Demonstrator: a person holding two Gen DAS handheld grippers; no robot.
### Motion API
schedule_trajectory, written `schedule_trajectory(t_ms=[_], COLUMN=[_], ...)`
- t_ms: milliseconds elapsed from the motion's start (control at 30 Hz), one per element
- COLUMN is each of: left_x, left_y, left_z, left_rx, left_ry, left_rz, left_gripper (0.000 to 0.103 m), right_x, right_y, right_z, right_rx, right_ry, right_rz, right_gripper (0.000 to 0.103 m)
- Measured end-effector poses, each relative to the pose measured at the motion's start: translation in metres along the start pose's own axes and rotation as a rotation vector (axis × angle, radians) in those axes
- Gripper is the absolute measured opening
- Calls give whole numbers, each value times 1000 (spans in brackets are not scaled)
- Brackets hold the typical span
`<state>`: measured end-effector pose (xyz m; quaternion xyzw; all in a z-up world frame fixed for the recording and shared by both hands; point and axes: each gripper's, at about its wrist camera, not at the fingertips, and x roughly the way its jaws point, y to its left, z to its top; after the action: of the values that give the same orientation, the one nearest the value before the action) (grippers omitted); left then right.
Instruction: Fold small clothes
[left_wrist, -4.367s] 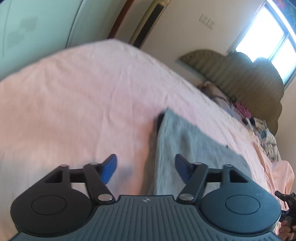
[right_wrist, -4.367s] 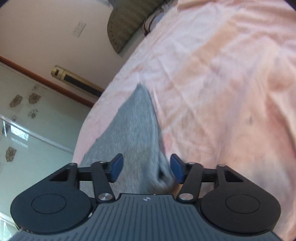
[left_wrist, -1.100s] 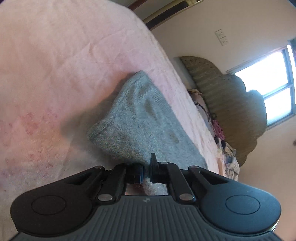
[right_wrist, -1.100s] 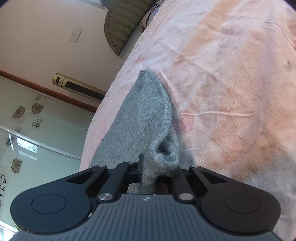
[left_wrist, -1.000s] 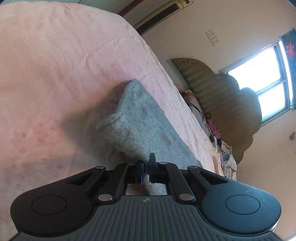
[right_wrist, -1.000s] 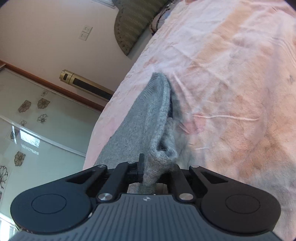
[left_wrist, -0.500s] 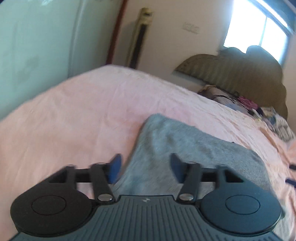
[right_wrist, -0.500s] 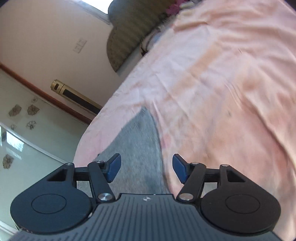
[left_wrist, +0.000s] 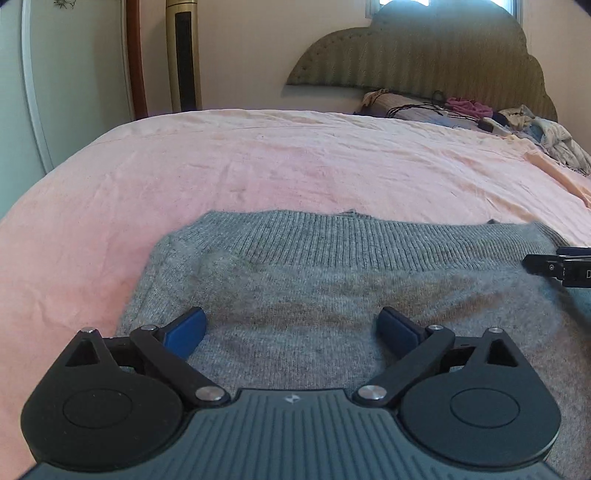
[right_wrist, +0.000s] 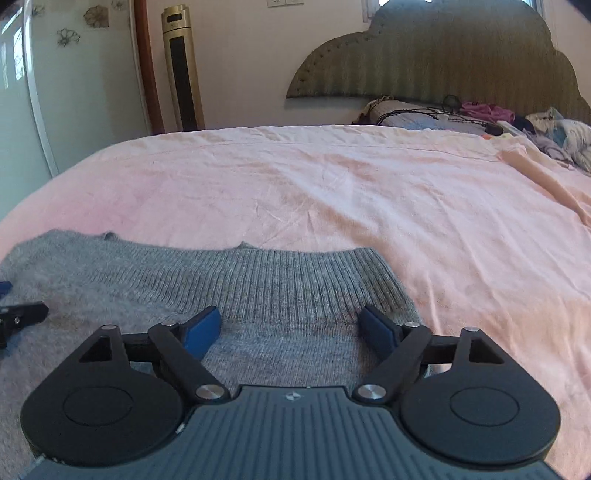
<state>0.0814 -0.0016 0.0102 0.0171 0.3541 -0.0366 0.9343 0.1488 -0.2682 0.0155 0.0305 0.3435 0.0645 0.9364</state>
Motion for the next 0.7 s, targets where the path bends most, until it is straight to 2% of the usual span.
schedule_trajectory(t_ms=[100, 167, 200, 300, 333, 400, 433, 500, 533, 700], left_x=[-2, -7, -11, -14, -10, 7, 22, 36, 39, 40], left_y=[-5, -11, -14, -29, -36, -44, -43, -25, -18, -16], left_z=[1, 4, 6, 18, 23, 32, 36, 40, 43, 40], left_rx=[13, 26, 32, 91, 121, 165, 164, 74, 44, 41], left_ry=[6, 9, 8, -27, -44, -20, 24, 51, 56, 45], left_rz=[18, 49, 46, -11, -7, 16, 27, -28, -36, -20], left_gripper=[102, 101, 100, 101, 101, 101, 103, 103, 103, 103], right_x=[8, 0, -7, -32, -32, -22, -15, 2, 6, 16], right_y=[7, 10, 11, 22, 26, 33, 34, 28, 25, 19], right_z=[6, 8, 9, 8, 8, 9, 10, 11, 10, 12], right_rx=[-51, -33, -10, 19, 6, -46, -60, -38, -32, -40], right_ry=[28, 40, 40, 8, 12, 31, 45, 83, 75, 59], right_rz=[-32, -43, -47, 17, 13, -19, -47, -74, -74, -66], right_gripper=[93, 92, 90, 95, 96, 96, 97, 100, 103, 103])
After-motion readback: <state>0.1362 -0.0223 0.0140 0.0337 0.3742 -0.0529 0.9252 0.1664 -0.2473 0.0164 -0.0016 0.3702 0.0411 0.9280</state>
